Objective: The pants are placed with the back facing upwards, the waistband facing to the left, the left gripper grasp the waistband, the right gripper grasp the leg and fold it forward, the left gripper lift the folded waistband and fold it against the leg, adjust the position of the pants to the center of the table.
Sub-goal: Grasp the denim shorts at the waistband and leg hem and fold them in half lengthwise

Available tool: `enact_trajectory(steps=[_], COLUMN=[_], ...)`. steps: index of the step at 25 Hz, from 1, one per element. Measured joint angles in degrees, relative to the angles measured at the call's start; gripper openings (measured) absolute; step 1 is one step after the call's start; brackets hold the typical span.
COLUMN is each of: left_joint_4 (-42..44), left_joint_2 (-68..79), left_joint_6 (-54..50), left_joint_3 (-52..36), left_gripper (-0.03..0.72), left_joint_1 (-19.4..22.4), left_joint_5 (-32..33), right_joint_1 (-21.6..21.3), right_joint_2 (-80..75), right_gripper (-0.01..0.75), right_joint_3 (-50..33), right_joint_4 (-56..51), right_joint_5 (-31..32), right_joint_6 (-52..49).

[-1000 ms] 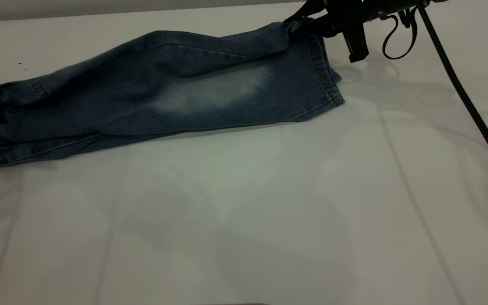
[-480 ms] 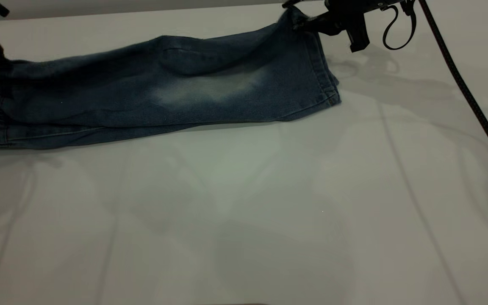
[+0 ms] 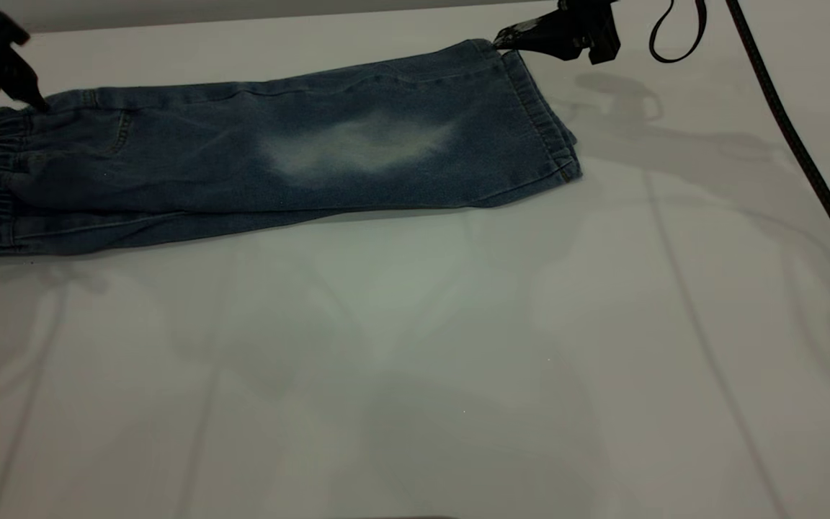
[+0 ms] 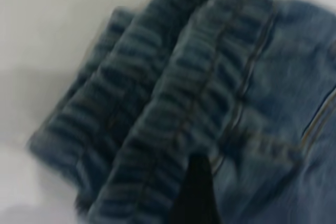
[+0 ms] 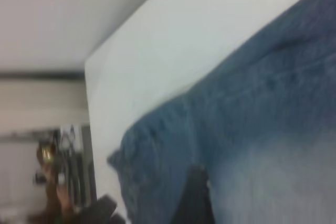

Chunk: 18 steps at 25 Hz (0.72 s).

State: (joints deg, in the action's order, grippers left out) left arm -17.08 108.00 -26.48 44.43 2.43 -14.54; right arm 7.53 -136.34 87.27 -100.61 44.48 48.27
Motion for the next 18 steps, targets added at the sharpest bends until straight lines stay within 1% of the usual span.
enact_trajectory(steps=[2,4,7,10,11,13,18], left_joint_4=[1.5,2.3,2.6,2.6,2.6,2.6,0.5], left_joint_2=[-1.3,-3.1,-4.5,-4.6,-4.6,-4.6,-3.5], left_joint_6=[3.2,7.1,12.3,14.7,15.0,15.1,15.1], left_joint_3=[0.0,0.0,0.0,0.0,0.0,0.0,0.1], left_gripper=[0.568,0.558,0.552,0.553,0.553,0.553,0.552], left_joint_1=[0.2,1.3,4.7,8.5,9.5,10.9,11.4], left_joint_5=[5.2,10.6,18.7,24.5,25.6,25.9,22.7], right_joint_1=[0.0,0.0,0.0,0.0,0.0,0.0,0.0], right_joint_2=[0.0,0.0,0.0,0.0,0.0,0.0,0.0], right_gripper=[0.549,0.549,0.549,0.549,0.549,0.549,0.549], right_joint_3=[0.0,0.0,0.0,0.0,0.0,0.1,0.1], right_joint_4=[2.9,5.5,7.6,8.2,8.2,8.3,8.3], right_joint_5=[2.3,3.9,5.0,5.3,5.3,5.4,5.6], right_joint_6=[0.2,0.4,0.4,0.4,0.4,0.4,0.4])
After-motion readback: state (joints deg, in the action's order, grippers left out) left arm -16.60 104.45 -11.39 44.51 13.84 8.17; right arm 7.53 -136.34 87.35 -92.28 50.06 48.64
